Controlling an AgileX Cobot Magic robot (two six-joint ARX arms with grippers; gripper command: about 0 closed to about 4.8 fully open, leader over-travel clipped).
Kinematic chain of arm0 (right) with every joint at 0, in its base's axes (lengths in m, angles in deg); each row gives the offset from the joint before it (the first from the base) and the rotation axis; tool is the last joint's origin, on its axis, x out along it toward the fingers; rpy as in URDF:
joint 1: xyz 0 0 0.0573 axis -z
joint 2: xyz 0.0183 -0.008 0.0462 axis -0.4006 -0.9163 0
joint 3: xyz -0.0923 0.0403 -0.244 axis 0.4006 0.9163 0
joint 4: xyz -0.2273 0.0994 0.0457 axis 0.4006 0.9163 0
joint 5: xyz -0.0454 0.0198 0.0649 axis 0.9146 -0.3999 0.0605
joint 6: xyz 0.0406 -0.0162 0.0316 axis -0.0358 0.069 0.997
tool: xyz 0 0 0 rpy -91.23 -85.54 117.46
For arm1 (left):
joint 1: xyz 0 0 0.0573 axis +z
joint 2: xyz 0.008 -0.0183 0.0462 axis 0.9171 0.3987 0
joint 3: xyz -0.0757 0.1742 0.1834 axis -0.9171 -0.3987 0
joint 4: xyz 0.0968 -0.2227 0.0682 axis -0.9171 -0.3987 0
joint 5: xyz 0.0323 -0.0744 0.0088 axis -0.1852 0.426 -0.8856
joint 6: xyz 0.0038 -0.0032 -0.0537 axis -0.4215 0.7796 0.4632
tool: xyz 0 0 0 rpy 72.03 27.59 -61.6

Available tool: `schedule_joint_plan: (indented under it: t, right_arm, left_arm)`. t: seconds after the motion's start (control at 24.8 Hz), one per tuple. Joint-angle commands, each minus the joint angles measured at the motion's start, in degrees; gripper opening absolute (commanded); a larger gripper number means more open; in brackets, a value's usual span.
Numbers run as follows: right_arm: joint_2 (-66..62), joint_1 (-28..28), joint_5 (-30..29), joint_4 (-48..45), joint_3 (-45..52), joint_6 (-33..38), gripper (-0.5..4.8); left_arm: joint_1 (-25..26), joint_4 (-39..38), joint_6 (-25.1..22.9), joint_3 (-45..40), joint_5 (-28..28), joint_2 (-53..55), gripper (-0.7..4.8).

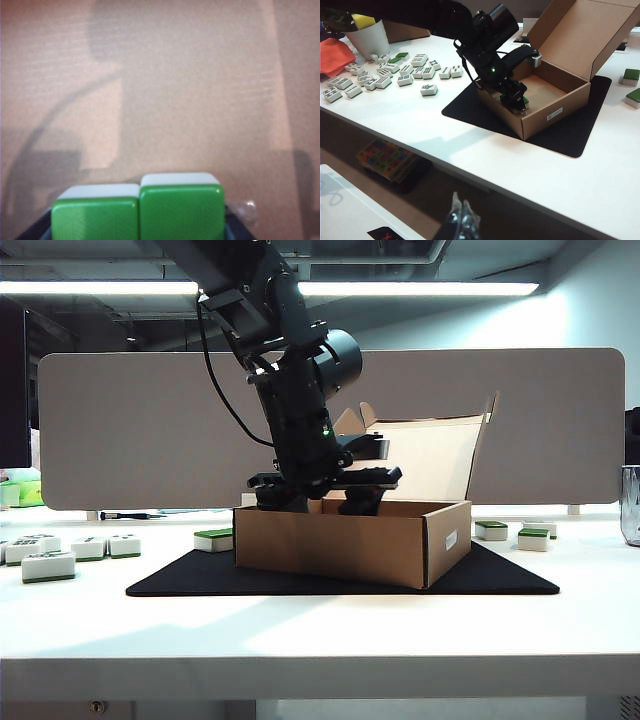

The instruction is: Pick up four mahjong tiles and put them into the paper box.

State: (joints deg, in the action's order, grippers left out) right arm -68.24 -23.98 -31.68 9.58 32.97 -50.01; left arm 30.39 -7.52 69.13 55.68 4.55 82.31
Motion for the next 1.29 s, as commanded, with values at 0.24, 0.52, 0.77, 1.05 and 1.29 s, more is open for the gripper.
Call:
schedule_joint_plan:
  t: [0.24,0.52,0.77,1.05,1.29]
  right_arm:
    - [0.68,-0.04,0.0,-0.55,-0.13,0.02,-0.01]
    - [0.68,-0.04,0.0,-0.55,-0.13,0.02,-0.01]
    - [0.68,-0.04,0.02,-0.55,-0.13,0.02,-0.01]
    - [0.68,-0.04,0.02,-0.55,-0.13,0.02,-0.01]
    - [0.68,-0.04,-0.02,-0.5,-0.13,0.02,-0.01]
  left_arm:
    - [0.0,-2.19,-0.46,-0.59,2.25,1.53,3.75]
    - [-0.02,-3.23,-0.44,-0.31,3.17,1.22,4.59]
    - [-0.02,-3.28,-0.42,-0.28,3.69,-2.05,4.59]
    - [0.0,-2.58,-0.42,-0.28,3.63,-7.41,4.58]
    - [0.81,1.09,-0.46,-0.28,-0.26,-11.43,4.58]
